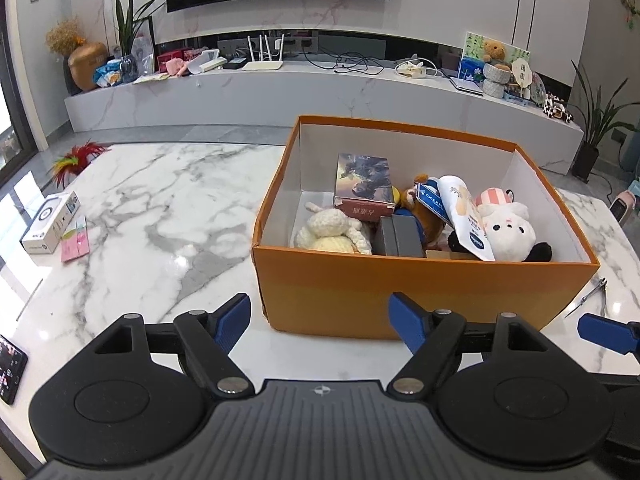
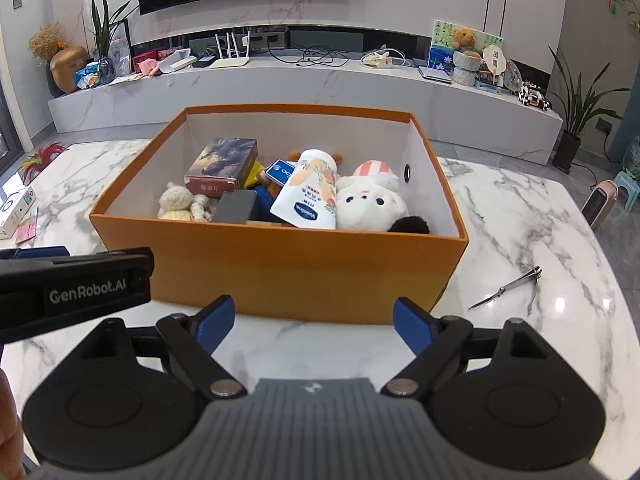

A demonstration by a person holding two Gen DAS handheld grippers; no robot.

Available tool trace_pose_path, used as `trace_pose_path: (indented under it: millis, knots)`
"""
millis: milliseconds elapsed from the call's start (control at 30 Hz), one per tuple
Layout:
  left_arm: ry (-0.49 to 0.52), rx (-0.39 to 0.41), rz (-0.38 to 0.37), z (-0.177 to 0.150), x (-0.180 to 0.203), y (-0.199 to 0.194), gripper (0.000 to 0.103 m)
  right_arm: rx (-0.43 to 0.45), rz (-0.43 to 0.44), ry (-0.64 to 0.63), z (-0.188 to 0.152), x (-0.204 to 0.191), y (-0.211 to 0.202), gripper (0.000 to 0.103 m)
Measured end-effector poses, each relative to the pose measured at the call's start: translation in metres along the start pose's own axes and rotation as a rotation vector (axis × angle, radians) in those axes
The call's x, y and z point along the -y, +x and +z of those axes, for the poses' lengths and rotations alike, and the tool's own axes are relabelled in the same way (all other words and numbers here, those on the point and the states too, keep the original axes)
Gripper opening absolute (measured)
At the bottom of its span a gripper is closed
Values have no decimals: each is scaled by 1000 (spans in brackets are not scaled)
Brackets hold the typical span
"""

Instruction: Organize objects

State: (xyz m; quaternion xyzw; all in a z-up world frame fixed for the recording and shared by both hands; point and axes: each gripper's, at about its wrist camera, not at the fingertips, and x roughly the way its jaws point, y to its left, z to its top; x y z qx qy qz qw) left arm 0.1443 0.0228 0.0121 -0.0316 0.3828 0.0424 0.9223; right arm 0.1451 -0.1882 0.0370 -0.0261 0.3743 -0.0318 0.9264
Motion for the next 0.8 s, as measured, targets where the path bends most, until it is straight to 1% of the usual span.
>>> trace_pose_path:
  millis: [133,267,400,800]
  knots:
    - [24,-8,9,0,5,1,90,-4,5,2,0,-1,1,87]
    - [14,-17,-8,-1,5,2,90,-5,8,1,-1,-1,2,88]
    - [-14,-35,-42,-1,2,4,90,-8,5,-1,-2,-1,3,89]
    - [26,-9,-14,-2,10,2,90,-9,2,6,-1,0,5,90]
